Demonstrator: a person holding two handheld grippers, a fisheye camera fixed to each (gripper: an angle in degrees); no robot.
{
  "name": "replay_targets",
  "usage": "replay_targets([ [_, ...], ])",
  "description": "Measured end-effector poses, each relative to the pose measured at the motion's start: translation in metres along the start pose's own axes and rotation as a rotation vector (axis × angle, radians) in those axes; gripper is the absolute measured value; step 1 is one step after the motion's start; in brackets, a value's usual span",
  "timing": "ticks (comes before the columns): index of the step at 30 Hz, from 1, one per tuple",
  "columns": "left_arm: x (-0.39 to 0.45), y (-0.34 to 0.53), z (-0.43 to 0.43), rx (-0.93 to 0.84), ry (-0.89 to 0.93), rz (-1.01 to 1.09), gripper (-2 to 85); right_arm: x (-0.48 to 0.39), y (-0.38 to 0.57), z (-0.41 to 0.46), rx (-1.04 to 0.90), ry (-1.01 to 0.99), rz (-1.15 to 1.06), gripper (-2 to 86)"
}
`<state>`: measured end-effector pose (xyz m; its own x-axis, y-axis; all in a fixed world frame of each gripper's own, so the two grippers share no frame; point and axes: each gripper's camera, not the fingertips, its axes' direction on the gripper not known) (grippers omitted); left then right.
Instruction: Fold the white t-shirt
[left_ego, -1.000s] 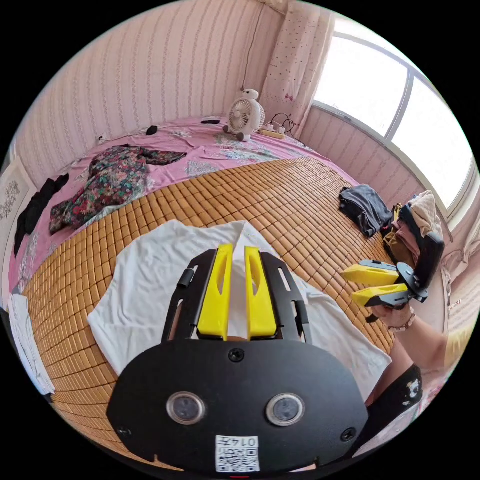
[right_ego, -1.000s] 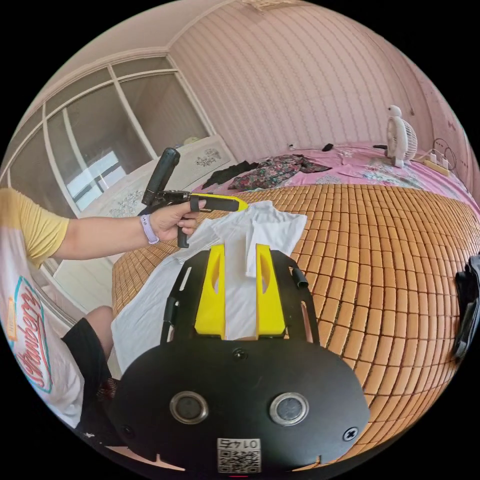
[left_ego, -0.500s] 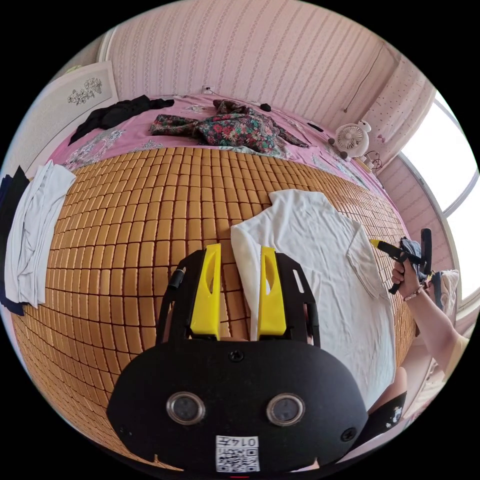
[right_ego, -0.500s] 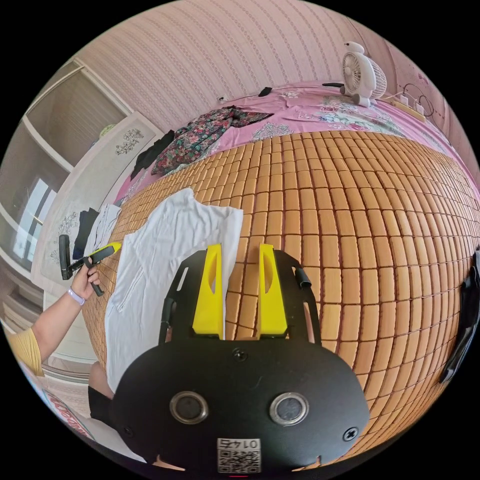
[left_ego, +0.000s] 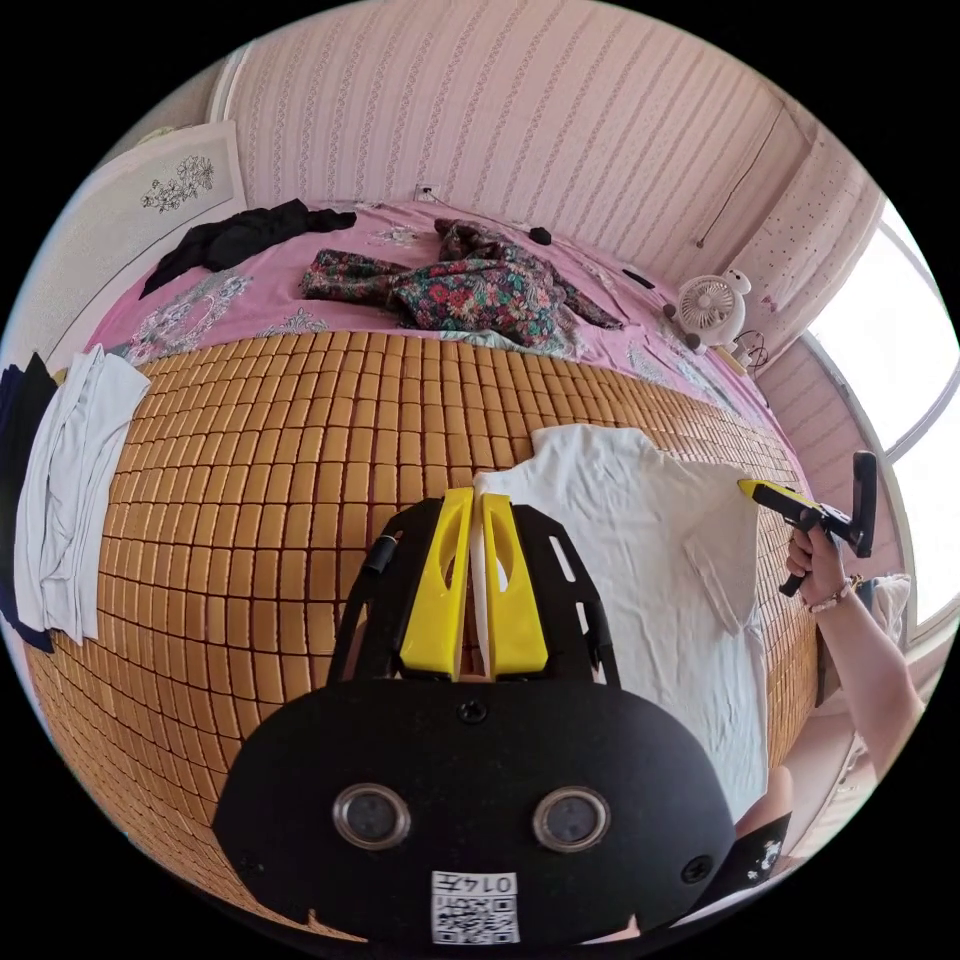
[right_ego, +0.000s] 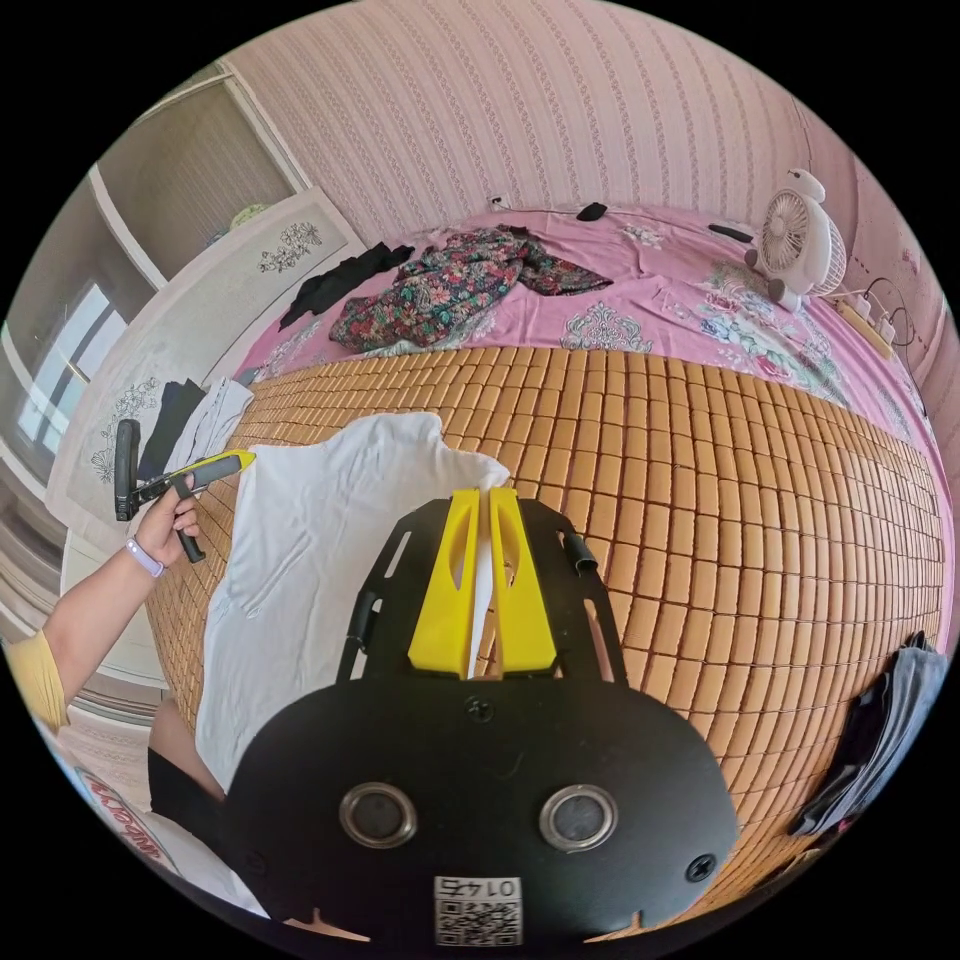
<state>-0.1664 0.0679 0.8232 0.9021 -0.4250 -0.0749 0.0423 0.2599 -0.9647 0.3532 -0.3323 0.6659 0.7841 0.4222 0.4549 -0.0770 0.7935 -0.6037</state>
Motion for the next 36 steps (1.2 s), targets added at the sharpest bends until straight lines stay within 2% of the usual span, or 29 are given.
replay_targets([
  [8,0.011,0.073,-0.137,0.169,0.102,0.165,-0.4,-0.025,0.064,-0.106,0.081,-0.048,-0.071,1.0],
  [12,0.01,0.135,-0.195,0.202,0.13,0.221,-0.5,-0.043,0.127,-0.162,0.088,-0.056,-0.148,1.1],
  [14,0.003,0.185,-0.218,0.16,0.157,0.229,-0.5,-0.048,0.16,-0.177,0.062,-0.072,-0.165,1.1],
  [17,-0.008,0.254,-0.225,0.059,0.226,0.215,-0.5,-0.051,0.224,-0.186,-0.029,-0.137,-0.158,1.5],
  [19,-0.02,0.294,-0.222,0.003,0.216,0.133,-0.5,-0.049,0.265,-0.18,-0.104,-0.148,-0.118,1.7],
  [22,-0.041,0.354,-0.21,-0.103,0.197,0.012,0.0,-0.037,0.327,-0.169,-0.177,-0.085,0.016,2.1],
  [24,-0.049,0.377,-0.207,-0.148,0.187,-0.052,0.3,-0.027,0.356,-0.164,-0.192,-0.156,0.118,2.6],
  [29,-0.039,0.387,-0.205,-0.149,0.221,-0.02,1.4,-0.046,0.356,-0.143,-0.181,-0.202,0.131,3.9],
  [36,0.013,0.347,-0.156,-0.194,0.29,0.098,3.5,-0.112,0.297,-0.059,-0.233,-0.176,-0.049,6.6],
])
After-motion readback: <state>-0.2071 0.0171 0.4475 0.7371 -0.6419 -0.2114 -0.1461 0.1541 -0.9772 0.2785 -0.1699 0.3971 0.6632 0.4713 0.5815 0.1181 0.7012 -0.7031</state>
